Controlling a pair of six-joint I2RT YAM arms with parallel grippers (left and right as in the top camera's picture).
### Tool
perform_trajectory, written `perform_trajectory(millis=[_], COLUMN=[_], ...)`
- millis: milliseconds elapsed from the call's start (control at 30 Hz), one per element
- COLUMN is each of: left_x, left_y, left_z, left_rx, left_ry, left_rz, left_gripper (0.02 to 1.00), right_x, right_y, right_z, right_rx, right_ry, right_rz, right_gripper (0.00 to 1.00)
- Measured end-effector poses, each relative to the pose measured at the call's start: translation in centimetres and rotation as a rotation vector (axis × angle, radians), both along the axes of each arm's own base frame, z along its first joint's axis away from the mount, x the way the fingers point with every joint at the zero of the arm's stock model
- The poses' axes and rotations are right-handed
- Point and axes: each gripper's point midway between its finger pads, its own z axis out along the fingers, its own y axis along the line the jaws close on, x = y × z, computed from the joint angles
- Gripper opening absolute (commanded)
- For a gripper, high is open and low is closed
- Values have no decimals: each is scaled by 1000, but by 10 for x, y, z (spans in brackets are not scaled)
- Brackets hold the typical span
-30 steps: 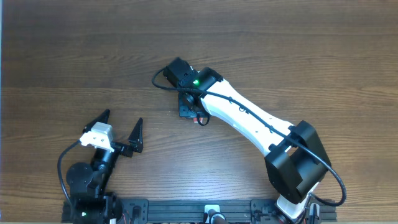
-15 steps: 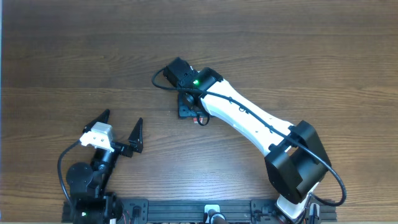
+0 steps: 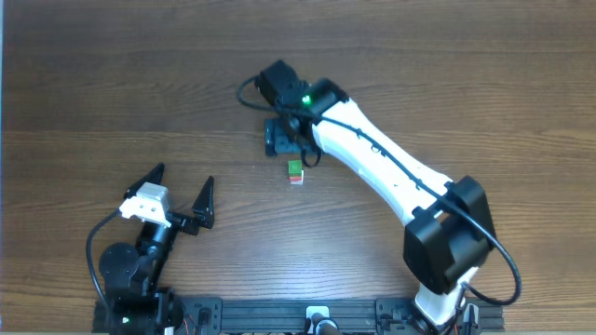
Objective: Stack Cubes
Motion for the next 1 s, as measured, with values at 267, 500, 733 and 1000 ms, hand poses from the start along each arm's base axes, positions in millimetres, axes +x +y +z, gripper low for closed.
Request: perform_trajectory(millis=[267,500,733,1000], left_x=[0,0,0,0], left_y=[0,0,0,0], left_z=[0,0,0,0], left_rx=[0,0,0,0], left_ry=[0,0,0,0], left_rz=[0,0,0,0], left_gripper=[1000,998,998,998], right_x=[46,65,79,82], right_y=[1,-12,-7,-4], right_z=[-28,-84,-92,-91], right_rx=[-42,-59,-27,-17], right_ry=[33,104,70,54], right_rz=[18,27,63,77], right_gripper=[899,862,805,776])
